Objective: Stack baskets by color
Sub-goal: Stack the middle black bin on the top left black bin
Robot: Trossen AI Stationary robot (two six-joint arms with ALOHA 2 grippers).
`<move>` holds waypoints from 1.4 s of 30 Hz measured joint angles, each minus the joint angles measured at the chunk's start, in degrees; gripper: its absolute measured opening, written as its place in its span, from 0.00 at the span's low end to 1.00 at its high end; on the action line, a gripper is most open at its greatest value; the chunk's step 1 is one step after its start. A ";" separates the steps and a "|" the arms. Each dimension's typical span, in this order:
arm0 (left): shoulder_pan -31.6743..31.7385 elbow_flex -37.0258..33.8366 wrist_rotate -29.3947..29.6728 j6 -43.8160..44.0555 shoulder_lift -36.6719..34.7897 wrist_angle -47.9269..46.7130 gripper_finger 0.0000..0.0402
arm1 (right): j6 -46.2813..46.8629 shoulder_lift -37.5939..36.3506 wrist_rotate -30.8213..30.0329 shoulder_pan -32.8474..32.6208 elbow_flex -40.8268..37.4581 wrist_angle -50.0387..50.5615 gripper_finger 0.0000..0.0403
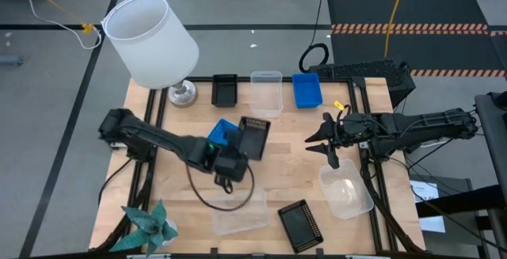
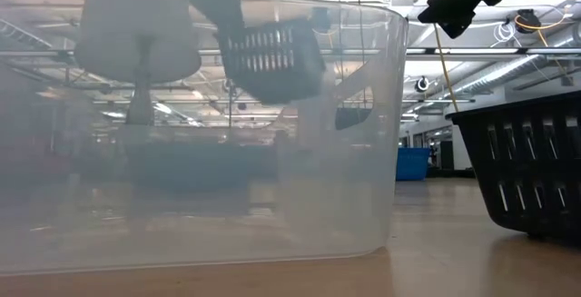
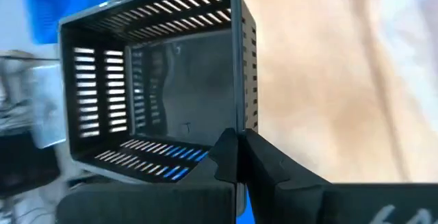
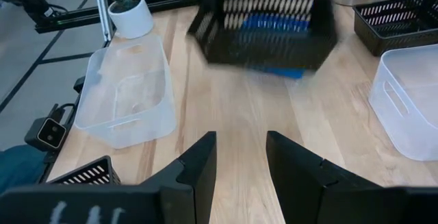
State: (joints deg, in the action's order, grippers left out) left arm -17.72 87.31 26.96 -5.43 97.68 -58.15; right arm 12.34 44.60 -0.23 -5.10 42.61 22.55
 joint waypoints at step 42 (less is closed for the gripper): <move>36.58 -22.93 -5.55 -26.40 -13.82 16.73 0.02 | -1.29 -0.01 0.00 0.00 0.00 0.00 0.30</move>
State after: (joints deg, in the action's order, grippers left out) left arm 18.87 64.38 21.40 -31.83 83.85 -41.42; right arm 11.05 44.59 -0.23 -5.10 42.61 22.55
